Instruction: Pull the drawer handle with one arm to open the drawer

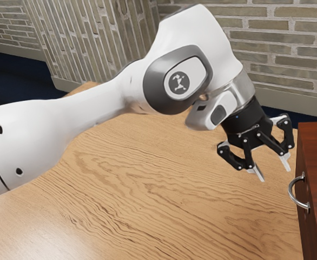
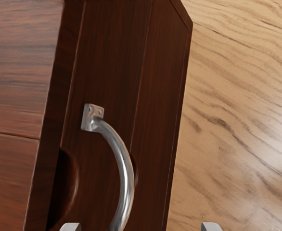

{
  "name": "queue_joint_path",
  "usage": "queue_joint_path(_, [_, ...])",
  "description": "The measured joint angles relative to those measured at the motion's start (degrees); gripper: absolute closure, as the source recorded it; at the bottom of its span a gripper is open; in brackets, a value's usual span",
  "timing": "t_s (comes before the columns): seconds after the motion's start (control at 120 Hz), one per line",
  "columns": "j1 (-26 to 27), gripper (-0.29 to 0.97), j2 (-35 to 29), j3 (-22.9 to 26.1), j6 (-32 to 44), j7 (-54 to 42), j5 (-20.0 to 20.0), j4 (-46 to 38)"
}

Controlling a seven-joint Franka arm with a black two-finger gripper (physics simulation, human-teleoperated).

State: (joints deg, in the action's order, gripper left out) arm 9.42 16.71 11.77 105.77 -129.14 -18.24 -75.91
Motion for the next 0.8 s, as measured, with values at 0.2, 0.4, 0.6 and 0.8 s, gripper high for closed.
queue_joint_path(0.2, [0.3, 0.42, 0.6, 0.1, 1.2, -4.7, -1.2, -0.1])
queue_joint_path(0.4, [0.5, 0.42, 1.9, 0.1, 1.6, -8.1, -2.2, -0.3])
queue_joint_path(0.6, [1.1, 0.42, 1.8, 0.1, 1.7, -10.5, -2.5, -1.7])
queue_joint_path(0.8, [2.0, 0.43, 1.8, 0.0, 1.8, -12.3, -2.6, -2.1])
